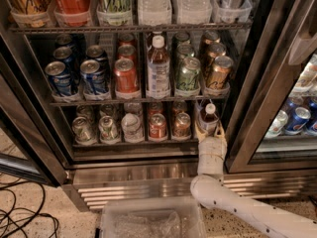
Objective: Pick blue plastic bottle from bottom shelf of fridge
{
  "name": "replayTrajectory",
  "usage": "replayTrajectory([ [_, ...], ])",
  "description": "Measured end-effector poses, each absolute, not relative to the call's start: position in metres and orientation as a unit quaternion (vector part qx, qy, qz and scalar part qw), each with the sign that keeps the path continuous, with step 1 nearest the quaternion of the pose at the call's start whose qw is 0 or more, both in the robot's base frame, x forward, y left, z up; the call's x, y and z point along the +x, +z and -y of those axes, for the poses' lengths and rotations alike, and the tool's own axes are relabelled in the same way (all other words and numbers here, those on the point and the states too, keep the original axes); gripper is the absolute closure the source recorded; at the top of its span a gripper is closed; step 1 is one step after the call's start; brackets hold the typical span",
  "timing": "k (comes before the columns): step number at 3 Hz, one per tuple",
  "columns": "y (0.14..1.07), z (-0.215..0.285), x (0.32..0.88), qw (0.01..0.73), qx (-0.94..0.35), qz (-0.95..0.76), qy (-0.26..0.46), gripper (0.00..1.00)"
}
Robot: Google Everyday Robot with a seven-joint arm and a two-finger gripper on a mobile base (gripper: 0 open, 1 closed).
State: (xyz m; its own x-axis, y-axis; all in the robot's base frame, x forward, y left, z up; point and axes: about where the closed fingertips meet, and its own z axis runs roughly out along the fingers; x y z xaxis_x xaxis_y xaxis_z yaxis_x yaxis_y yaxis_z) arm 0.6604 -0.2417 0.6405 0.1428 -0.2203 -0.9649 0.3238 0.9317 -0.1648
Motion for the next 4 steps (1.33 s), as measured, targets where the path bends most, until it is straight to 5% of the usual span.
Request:
replayTrajectory([
  [4, 0.679, 0.184, 0.503, 0.76, -0.088, -0.642, -0.047, 1.0],
])
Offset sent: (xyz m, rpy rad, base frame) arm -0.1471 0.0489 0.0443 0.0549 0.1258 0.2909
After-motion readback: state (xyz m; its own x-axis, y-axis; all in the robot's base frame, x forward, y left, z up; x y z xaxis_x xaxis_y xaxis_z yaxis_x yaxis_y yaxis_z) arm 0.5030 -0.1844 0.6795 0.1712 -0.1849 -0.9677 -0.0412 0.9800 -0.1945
